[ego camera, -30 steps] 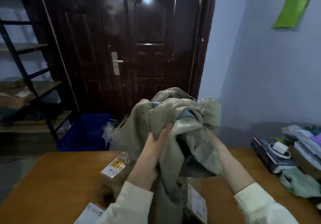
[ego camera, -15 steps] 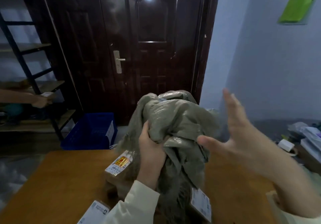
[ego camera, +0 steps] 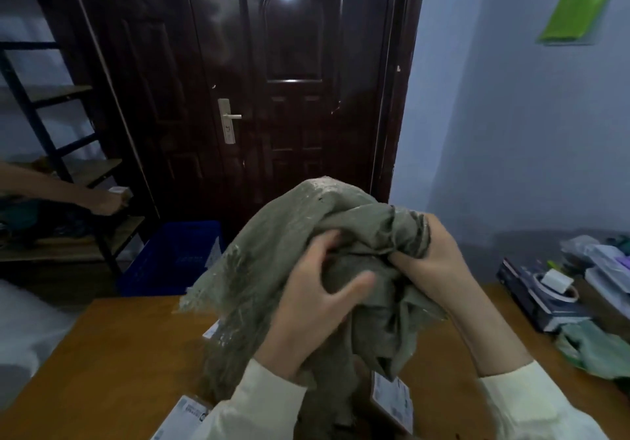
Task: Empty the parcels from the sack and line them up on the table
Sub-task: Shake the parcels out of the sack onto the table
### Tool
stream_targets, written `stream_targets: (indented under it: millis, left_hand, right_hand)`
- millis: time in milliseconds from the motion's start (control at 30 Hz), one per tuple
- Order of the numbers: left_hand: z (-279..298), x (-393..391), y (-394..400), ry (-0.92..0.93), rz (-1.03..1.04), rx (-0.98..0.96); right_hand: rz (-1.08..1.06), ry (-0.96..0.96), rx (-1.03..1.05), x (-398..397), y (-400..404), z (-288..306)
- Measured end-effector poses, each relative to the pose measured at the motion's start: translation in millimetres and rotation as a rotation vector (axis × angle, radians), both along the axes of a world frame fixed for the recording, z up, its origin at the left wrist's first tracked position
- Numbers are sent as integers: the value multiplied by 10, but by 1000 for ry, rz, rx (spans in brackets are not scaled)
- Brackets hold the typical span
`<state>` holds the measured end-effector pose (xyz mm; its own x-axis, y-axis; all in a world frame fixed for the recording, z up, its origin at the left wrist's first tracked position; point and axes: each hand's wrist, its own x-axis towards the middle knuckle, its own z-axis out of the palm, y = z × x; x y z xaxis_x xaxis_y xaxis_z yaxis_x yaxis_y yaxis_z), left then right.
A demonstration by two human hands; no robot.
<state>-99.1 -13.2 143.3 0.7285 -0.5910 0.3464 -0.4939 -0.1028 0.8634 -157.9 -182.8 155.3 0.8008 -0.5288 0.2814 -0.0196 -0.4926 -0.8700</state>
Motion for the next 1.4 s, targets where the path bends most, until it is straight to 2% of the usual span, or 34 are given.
stream_targets:
  millis: [100, 133, 233, 300, 367, 400, 500, 567, 600, 633, 700, 767, 833, 900, 967, 1067, 1100, 1233, 1400]
  left_hand:
    - [19, 137, 258, -151, 441, 7]
    - [-6, 204, 332, -134, 497, 62]
    - [-77, 299, 296, 201, 265, 190]
    - [-144, 275, 111, 351, 172, 180]
    - [-200, 298, -29, 470, 134, 122]
    - [-256, 336, -42, 498, 93, 99]
    - [-384, 422, -113, 515, 95, 140]
    - [-452, 409, -138, 523, 134, 132]
    - [-456, 381, -139, 526, 163, 112]
    - [-466, 346, -129, 513, 185, 80]
    - [-491, 296, -109, 469, 199, -12]
    - [-498, 303, -129, 419, 188, -59]
    - [-430, 286, -164, 390, 146, -63]
    - [-338, 239, -188, 311, 82, -19]
    - [-246, 185, -189, 256, -42, -12]
    - [-134, 212, -140, 218, -153, -59]
    - [-110, 235, -134, 211, -168, -80]
    - [-52, 249, -254, 167, -216, -142]
    - [-42, 166, -620, 135, -358, -124]
  right_hand:
    - [-65, -105, -4, -94, -96, 3]
    - [-65, -126, 16, -117, -134, 0]
    - [13, -176, 265, -98, -171, -29]
    - [110, -199, 478, -27, -125, -56]
    - [153, -198, 556, 35, -25, -81]
    - [159, -193, 526, 44, 25, -86]
    - [192, -97, 312, 47, 76, -71]
    - [210, 85, 72, 1, 44, 13]
    - [153, 149, -86, -25, 13, 72]
    - [57, 166, -241, -58, -11, 149]
    - [-56, 25, -460, -164, -6, 353]
    - [98, -101, -652, -252, 55, 525]
    - [323, -14, -827, -235, 77, 594]
    - [454, 117, -894, -138, -35, 599]
    - [452, 213, -858, -24, -260, 568]
    - [486, 488, -494, -35, -514, 486]
    - [527, 521, -398, -73, -557, 420]
    - [526, 467, -182, -256, -576, 168]
    - [351, 367, -143, -676, -706, 66]
